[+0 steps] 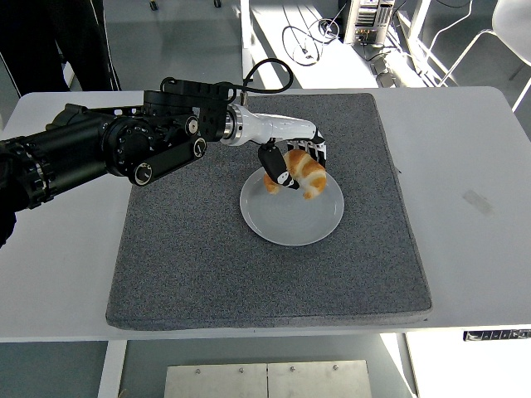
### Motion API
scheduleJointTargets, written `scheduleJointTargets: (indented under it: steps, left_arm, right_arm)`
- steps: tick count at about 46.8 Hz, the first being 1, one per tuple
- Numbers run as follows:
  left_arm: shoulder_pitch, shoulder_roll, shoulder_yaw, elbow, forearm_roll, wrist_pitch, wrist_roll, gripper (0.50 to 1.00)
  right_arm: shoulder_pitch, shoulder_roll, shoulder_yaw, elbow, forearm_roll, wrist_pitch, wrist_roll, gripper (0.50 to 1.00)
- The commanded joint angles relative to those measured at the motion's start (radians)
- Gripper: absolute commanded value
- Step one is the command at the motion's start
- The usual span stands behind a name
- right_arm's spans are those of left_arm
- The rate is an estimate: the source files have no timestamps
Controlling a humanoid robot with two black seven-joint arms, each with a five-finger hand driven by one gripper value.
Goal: Place the bread on the plate
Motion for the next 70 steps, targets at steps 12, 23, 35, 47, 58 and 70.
scheduleJointTargets:
  steps: [12,23,35,47,58,70]
  left_arm:
    - [0.026,0.0,0.009,0.034,0.003,0.003,0.0,0.5]
    - [0.055,0.0,0.041,0.035,0.0,0.006,-0.001,0.5]
    - [0.07,0.0,0.041,0.035,0.002,0.008,-0.001,0.5]
    - [0.074,0.0,0.032,0.04,-0.012,0.026,0.013,0.602]
    - [0.074,0.0,0.029,0.038,-0.063,0.042,0.011,0.967]
    - [0.074,0.0,0.029,0.038,-0.168,0.04,0.011,0.98]
  right_arm:
    - [-0.001,0.0,0.0,0.001,0.0,0.0,0.0,1.0]
    - [-0.001,0.0,0.0,0.0,0.0,0.0,0.0,1.0]
    - [0.001,0.0,0.002,0.001,0.0,0.0,0.0,1.0]
    - [0.003,0.0,0.002,0.0,0.0,0.001,0.0,1.0]
    - [0.004,0.0,0.002,-0.002,0.0,0.0,0.0,1.0]
    - [0.003,0.0,0.0,0.0,0.0,0.0,0.0,1.0]
